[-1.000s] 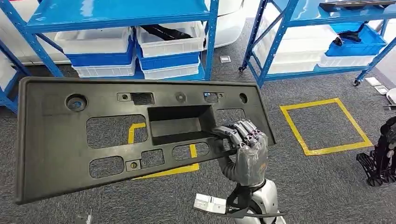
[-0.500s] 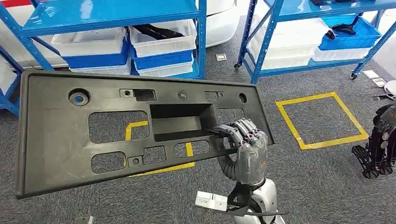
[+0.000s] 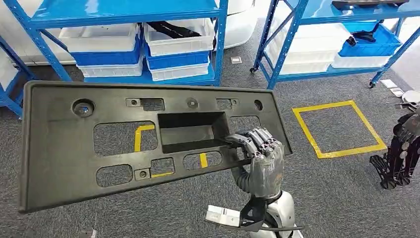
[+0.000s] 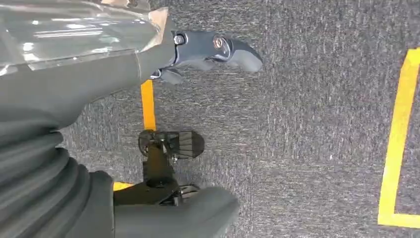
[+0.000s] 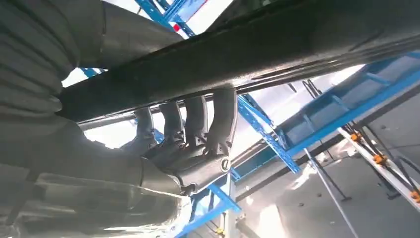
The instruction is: Take the parts from the cabinet and place them on the table.
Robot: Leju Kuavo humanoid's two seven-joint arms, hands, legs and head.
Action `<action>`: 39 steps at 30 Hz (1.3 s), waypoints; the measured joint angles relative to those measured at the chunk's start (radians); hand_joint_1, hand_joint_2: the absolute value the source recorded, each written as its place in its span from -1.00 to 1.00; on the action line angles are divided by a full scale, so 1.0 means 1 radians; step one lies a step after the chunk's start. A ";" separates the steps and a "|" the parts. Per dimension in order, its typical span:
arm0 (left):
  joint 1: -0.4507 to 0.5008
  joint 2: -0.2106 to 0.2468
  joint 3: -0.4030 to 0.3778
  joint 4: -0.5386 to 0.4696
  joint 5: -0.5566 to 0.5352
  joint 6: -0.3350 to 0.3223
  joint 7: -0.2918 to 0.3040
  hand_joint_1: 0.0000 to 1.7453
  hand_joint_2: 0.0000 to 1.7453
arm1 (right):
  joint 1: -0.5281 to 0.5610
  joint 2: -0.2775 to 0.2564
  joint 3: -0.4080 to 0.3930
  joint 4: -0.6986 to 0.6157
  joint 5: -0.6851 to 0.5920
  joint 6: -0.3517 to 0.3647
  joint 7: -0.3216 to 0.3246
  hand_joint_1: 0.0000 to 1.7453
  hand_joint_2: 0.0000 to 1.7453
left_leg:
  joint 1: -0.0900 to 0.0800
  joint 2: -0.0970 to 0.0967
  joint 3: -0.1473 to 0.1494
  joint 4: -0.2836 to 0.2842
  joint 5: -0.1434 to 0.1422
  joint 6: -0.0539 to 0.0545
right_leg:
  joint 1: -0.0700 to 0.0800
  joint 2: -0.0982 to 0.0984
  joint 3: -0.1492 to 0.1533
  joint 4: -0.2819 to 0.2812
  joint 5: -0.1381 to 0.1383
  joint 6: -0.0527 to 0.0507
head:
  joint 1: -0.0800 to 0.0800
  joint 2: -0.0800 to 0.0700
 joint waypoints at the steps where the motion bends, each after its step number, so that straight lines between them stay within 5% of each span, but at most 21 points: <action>1: 0.000 0.000 0.000 0.000 0.000 0.000 0.000 -1.00 1.00 | 0.000 0.000 0.000 0.000 0.000 0.000 0.000 1.00 1.00 | -0.002 0.000 0.001 0.001 0.000 0.000 | 0.001 0.000 0.038 -0.060 0.029 0.008 | 0.000 0.000; 3: 0.000 -0.002 0.000 0.000 0.000 0.000 0.000 -1.00 1.00 | -0.001 0.000 0.000 0.000 0.000 0.000 0.000 1.00 1.00 | -0.004 -0.001 0.005 0.001 0.000 -0.001 | 0.002 0.000 0.142 -0.253 0.096 0.013 | 0.000 0.000; 4: -0.001 -0.002 0.000 0.000 0.000 0.000 0.000 -1.00 1.00 | -0.001 0.000 0.000 0.000 0.000 0.000 0.000 1.00 1.00 | -0.006 -0.001 0.003 0.002 -0.001 -0.004 | 0.006 -0.001 0.180 -0.326 0.098 0.003 | 0.000 0.000; 8: 0.000 -0.004 0.000 0.000 0.000 0.000 0.000 -1.00 1.00 | -0.001 0.001 0.000 0.000 0.000 0.000 0.000 1.00 1.00 | -0.009 -0.001 0.002 -0.002 0.002 -0.027 | 0.017 0.001 0.173 -0.328 0.105 -0.010 | 0.000 0.000; 9: -0.002 -0.003 0.000 -0.001 0.000 0.000 0.000 -1.00 1.00 | -0.002 0.001 0.000 -0.001 0.000 0.000 0.000 1.00 1.00 | -0.007 -0.001 -0.002 0.004 -0.005 -0.034 | -0.011 0.001 0.182 -0.344 0.113 -0.025 | -0.001 0.000; 10: -0.002 -0.001 0.000 -0.001 0.000 0.000 -0.001 -1.00 1.00 | -0.002 0.002 0.000 -0.001 0.000 0.000 0.000 1.00 1.00 | -0.008 -0.003 -0.011 0.031 -0.027 -0.038 | -0.005 0.002 0.185 -0.347 0.114 -0.031 | -0.001 0.000; 11: -0.003 -0.001 0.000 -0.001 0.000 0.000 -0.001 -1.00 1.00 | -0.003 0.003 0.000 -0.001 0.000 0.000 0.000 1.00 1.00 | -0.004 -0.004 -0.039 0.092 -0.069 -0.041 | -0.004 0.000 0.185 -0.347 0.114 -0.044 | -0.002 0.000; 13: 0.001 -0.001 0.000 -0.001 0.000 -0.001 0.000 -1.00 1.00 | -0.002 0.003 0.000 -0.001 0.000 0.000 0.000 1.00 1.00 | 0.000 -0.005 -0.112 0.242 -0.142 -0.051 | 0.001 -0.001 0.183 -0.346 0.113 -0.046 | -0.002 0.000; 15: 0.003 -0.001 0.000 -0.001 0.000 -0.001 0.000 -1.00 1.00 | -0.001 0.003 0.000 -0.001 0.000 0.000 0.000 1.00 1.00 | 0.001 -0.005 -0.146 0.303 -0.137 -0.056 | 0.002 0.000 0.181 -0.342 0.113 -0.046 | -0.002 0.000; 18: 0.002 0.001 0.000 -0.001 0.000 -0.001 0.000 -1.00 1.00 | -0.001 0.003 0.000 -0.001 0.000 0.000 0.000 1.00 1.00 | 0.008 -0.004 -0.048 0.093 0.000 -0.055 | 0.001 0.003 0.183 -0.333 0.108 -0.042 | -0.002 0.000; 19: 0.002 0.002 0.000 -0.001 0.000 0.000 0.000 -1.00 1.00 | -0.002 0.003 0.000 -0.001 0.000 0.000 0.000 1.00 1.00 | 0.009 -0.005 -0.014 0.023 0.006 -0.051 | 0.002 0.003 0.181 -0.331 0.105 -0.038 | -0.002 0.000; 20: 0.002 0.002 0.000 -0.001 0.000 -0.001 0.000 -1.00 1.00 | -0.002 0.003 0.000 -0.001 0.000 0.000 0.000 1.00 1.00 | 0.001 -0.006 -0.005 0.018 0.002 -0.045 | 0.008 0.004 0.173 -0.329 0.105 -0.035 | -0.002 0.000; 24: 0.001 0.001 0.000 -0.001 0.000 -0.001 0.000 -1.00 1.00 | -0.003 0.003 0.000 -0.001 0.000 0.000 0.000 1.00 1.00 | 0.000 -0.006 -0.008 0.001 0.005 -0.021 | 0.016 0.004 0.174 -0.332 0.105 -0.009 | -0.002 0.000; 25: 0.001 0.000 0.000 -0.001 0.000 -0.001 0.000 -1.00 1.00 | -0.002 0.003 0.000 -0.001 0.000 0.000 0.000 1.00 1.00 | 0.005 -0.003 -0.003 -0.007 0.011 -0.014 | 0.007 0.001 0.164 -0.311 0.094 -0.007 | -0.001 0.000; 28: 0.000 0.001 0.000 -0.001 0.000 0.000 0.000 -1.00 1.00 | -0.002 0.002 0.000 -0.001 0.000 0.000 0.000 1.00 1.00 | 0.004 -0.003 -0.006 -0.009 0.013 -0.005 | 0.003 0.001 0.057 -0.095 -0.004 -0.020 | 0.002 0.000; 30: 0.002 0.000 0.000 -0.001 -0.003 -0.001 -0.002 -1.00 1.00 | 0.001 0.000 0.000 0.000 0.000 0.000 0.008 1.00 1.00 | 0.005 0.005 -0.006 -0.008 0.013 -0.005 | 0.000 0.001 0.010 0.001 -0.018 -0.009 | 0.002 0.000; 31: 0.017 0.004 0.001 -0.004 -0.016 -0.017 -0.009 -1.00 1.00 | 0.010 0.001 -0.003 -0.002 0.003 0.000 0.025 1.00 1.00 | 0.006 0.007 -0.004 -0.008 0.012 -0.006 | -0.003 0.000 0.021 -0.022 0.001 0.002 | 0.002 0.000; 33: 0.119 0.023 0.039 -0.092 -0.078 -0.121 -0.016 -1.00 1.00 | 0.070 0.001 -0.020 -0.037 0.004 0.000 0.057 1.00 1.00 | 0.008 0.022 0.008 -0.007 0.002 -0.014 | -0.008 -0.010 0.108 -0.188 0.070 0.024 | 0.002 0.000; 34: 0.167 0.026 0.071 -0.136 -0.134 -0.192 -0.016 -1.00 1.00 | 0.096 -0.001 -0.031 -0.058 0.000 0.000 0.063 1.00 1.00 | 0.007 0.033 0.015 -0.007 -0.005 -0.020 | -0.009 -0.038 0.151 -0.271 0.092 0.026 | 0.003 0.000; 35: 0.210 0.024 0.131 -0.178 -0.205 -0.253 -0.015 -1.00 1.00 | 0.105 -0.005 -0.039 -0.071 -0.003 0.000 0.064 1.00 1.00 | -0.002 0.046 0.016 -0.002 -0.012 -0.030 | 0.001 -0.071 0.184 -0.317 0.103 0.021 | 0.003 0.000; 39: 0.238 -0.028 0.362 -0.290 -0.473 -0.370 -0.038 -1.00 1.00 | 0.130 -0.008 -0.049 -0.098 -0.007 -0.001 0.067 1.00 1.00 | -0.001 0.077 0.022 0.002 -0.024 -0.048 | -0.004 -0.029 0.162 -0.318 0.100 -0.002 | -0.002 0.000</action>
